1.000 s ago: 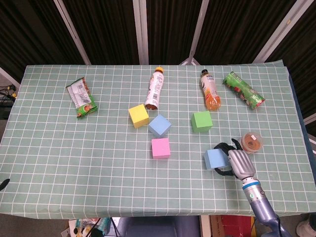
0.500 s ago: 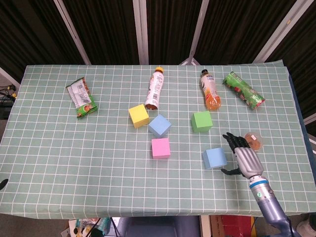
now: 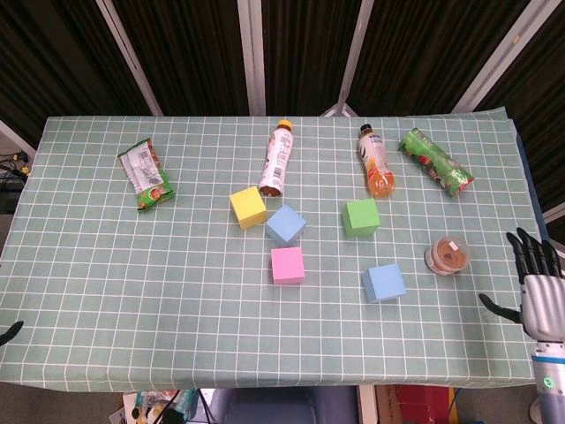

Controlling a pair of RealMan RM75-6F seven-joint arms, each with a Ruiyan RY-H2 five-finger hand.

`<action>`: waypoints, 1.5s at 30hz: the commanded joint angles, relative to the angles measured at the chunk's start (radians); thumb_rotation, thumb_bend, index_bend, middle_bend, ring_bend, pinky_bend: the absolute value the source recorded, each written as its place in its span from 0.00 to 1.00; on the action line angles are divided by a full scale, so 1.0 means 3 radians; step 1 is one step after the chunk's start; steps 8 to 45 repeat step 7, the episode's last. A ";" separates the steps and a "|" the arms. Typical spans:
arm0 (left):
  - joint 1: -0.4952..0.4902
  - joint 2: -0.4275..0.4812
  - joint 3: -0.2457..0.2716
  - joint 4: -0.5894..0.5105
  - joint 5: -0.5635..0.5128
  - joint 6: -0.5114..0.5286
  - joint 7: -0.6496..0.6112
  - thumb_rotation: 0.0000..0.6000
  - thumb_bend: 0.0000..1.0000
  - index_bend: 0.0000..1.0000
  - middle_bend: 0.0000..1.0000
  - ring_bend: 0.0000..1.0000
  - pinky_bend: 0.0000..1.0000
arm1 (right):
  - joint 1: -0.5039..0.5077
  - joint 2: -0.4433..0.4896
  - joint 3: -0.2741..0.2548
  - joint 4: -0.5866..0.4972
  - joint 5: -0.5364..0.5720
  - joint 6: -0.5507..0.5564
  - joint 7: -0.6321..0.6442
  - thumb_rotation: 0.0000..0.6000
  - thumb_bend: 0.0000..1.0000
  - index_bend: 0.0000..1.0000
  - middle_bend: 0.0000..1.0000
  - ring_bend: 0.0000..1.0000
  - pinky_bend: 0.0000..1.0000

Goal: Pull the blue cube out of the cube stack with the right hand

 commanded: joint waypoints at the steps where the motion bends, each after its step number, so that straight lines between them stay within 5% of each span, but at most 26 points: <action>1: 0.0003 0.0000 0.0003 0.0002 0.0003 0.0004 0.0006 1.00 0.15 0.18 0.02 0.00 0.00 | -0.0178 -0.0003 -0.0175 0.0094 -0.0268 0.0199 -0.0080 1.00 0.13 0.01 0.00 0.07 0.00; 7: 0.0006 0.0001 0.0003 0.0052 0.0048 0.0037 -0.0030 1.00 0.15 0.18 0.01 0.00 0.00 | -0.0123 0.0085 -0.0380 -0.0092 -0.0532 -0.0060 -0.0238 1.00 0.13 0.01 0.00 0.07 0.00; 45: 0.0006 0.0001 0.0003 0.0052 0.0048 0.0037 -0.0030 1.00 0.15 0.18 0.01 0.00 0.00 | -0.0123 0.0085 -0.0380 -0.0092 -0.0532 -0.0060 -0.0238 1.00 0.13 0.01 0.00 0.07 0.00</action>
